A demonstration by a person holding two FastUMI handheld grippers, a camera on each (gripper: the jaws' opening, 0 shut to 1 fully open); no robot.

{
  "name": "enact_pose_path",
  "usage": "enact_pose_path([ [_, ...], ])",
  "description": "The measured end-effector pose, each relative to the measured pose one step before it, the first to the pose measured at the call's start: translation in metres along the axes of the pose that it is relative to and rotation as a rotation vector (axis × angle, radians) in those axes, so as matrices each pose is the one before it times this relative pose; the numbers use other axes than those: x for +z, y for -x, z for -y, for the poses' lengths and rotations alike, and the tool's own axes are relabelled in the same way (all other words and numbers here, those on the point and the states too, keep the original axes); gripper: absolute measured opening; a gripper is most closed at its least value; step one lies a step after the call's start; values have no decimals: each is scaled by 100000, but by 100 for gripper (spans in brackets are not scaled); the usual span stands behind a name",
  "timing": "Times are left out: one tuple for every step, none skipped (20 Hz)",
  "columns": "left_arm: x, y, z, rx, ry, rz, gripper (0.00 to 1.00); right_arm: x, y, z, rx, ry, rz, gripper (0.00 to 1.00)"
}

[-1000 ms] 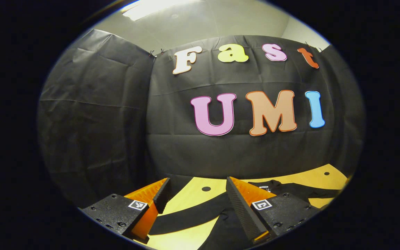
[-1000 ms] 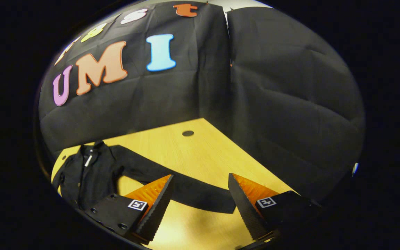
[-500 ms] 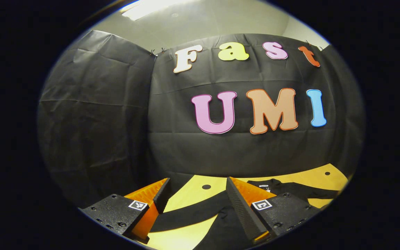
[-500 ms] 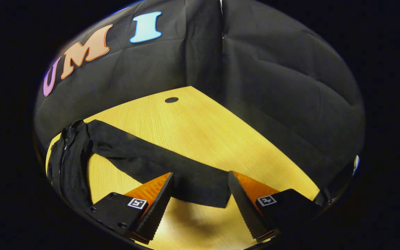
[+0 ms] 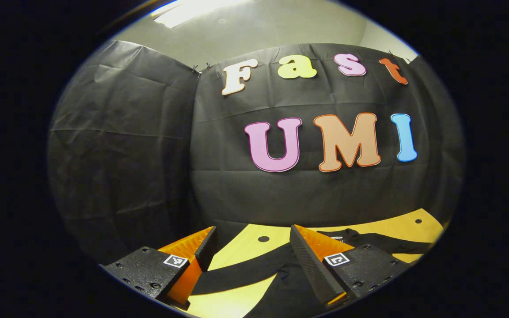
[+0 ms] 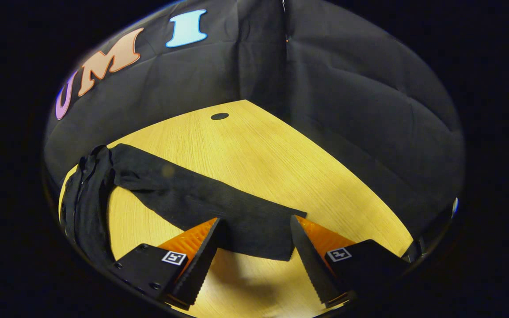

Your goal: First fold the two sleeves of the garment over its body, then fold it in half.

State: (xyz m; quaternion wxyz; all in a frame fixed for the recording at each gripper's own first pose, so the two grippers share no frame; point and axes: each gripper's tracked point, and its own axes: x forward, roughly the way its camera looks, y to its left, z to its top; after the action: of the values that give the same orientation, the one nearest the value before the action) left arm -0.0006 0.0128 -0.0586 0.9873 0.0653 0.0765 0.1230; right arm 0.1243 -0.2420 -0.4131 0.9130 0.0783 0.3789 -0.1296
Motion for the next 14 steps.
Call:
enact_pose_path([
  [-387,-29,220,-353,1018,-1234,98,-18,67,98,225,37,302,95],
  [-370,51,58,-201,898,-1129,98,21,4,-106,500,-243,277,95],
  [-186,42,-6,77,790,-570,99,54,-62,-284,1242,-121,535,89],
  [-27,76,-236,747,739,347,98,-74,-193,-475,1139,-119,553,75],
  [428,8,-240,650,653,1489,99,72,70,-177,1282,841,480,62],
  [269,66,-181,479,231,1228,99,-82,-64,-517,1248,244,-163,58],
  [191,79,-270,527,-531,655,98,79,-13,-268,594,-42,358,43],
  [-99,-49,-168,379,-969,178,98,-88,-51,-255,1155,-325,-551,38],
  [23,74,-161,156,-841,-88,98,54,52,-129,55,-970,-414,29],
  [-13,-17,-175,158,-201,65,98,-33,11,-119,894,-605,-1001,22],
  [115,94,-30,-88,559,140,98,42,153,-61,-168,-1324,-1482,17],
  [-129,43,56,-112,763,-25,98,78,-55,5,-31,-417,-1027,14],
  [-85,-4,-73,72,597,-412,98,21,46,-3,-316,402,-1369,17],
  [-201,96,-155,186,332,-492,98,159,-42,35,-734,865,-574,17],
])
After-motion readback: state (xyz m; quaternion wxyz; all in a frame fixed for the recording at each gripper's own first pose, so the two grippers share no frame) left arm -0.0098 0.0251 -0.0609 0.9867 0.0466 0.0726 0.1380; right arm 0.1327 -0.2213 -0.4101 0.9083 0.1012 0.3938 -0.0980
